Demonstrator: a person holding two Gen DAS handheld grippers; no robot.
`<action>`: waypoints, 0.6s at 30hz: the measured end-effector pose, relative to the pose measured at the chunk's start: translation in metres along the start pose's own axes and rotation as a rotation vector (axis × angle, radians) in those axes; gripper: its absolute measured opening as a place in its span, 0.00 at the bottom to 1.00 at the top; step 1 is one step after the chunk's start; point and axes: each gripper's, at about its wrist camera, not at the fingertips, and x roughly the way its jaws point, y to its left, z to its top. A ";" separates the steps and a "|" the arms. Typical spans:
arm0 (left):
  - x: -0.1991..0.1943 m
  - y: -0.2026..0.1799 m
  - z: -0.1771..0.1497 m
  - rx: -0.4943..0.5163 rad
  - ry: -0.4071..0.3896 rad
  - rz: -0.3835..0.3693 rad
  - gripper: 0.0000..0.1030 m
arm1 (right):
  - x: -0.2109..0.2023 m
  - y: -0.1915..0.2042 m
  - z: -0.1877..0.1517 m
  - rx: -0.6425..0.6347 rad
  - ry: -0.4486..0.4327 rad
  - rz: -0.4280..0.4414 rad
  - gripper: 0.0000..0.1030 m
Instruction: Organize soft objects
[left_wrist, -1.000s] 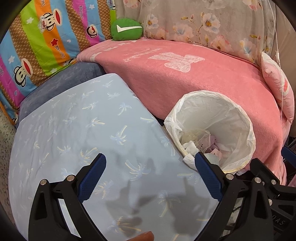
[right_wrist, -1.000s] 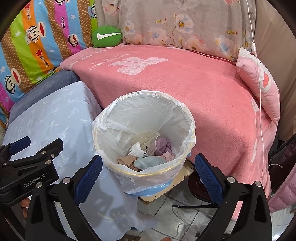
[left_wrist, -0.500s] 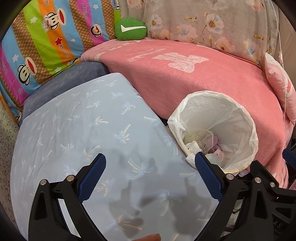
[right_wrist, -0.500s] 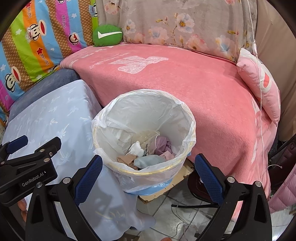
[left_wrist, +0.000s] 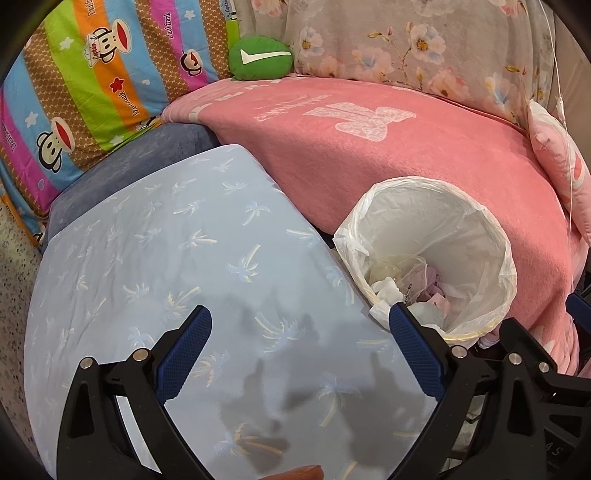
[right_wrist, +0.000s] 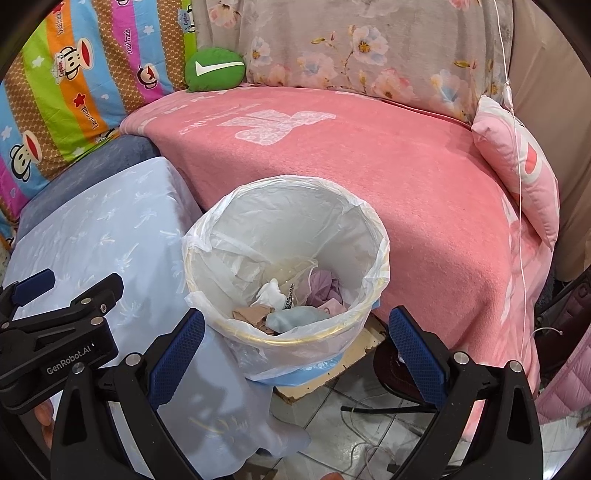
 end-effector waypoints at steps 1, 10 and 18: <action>0.000 0.000 0.000 0.000 0.003 0.001 0.90 | -0.001 -0.001 0.000 0.001 0.000 0.000 0.94; -0.002 -0.001 0.001 -0.006 0.003 0.009 0.90 | -0.003 -0.004 -0.001 0.004 -0.002 -0.002 0.94; -0.004 -0.003 0.001 -0.010 0.002 0.011 0.90 | -0.005 -0.006 -0.003 0.005 -0.005 -0.006 0.94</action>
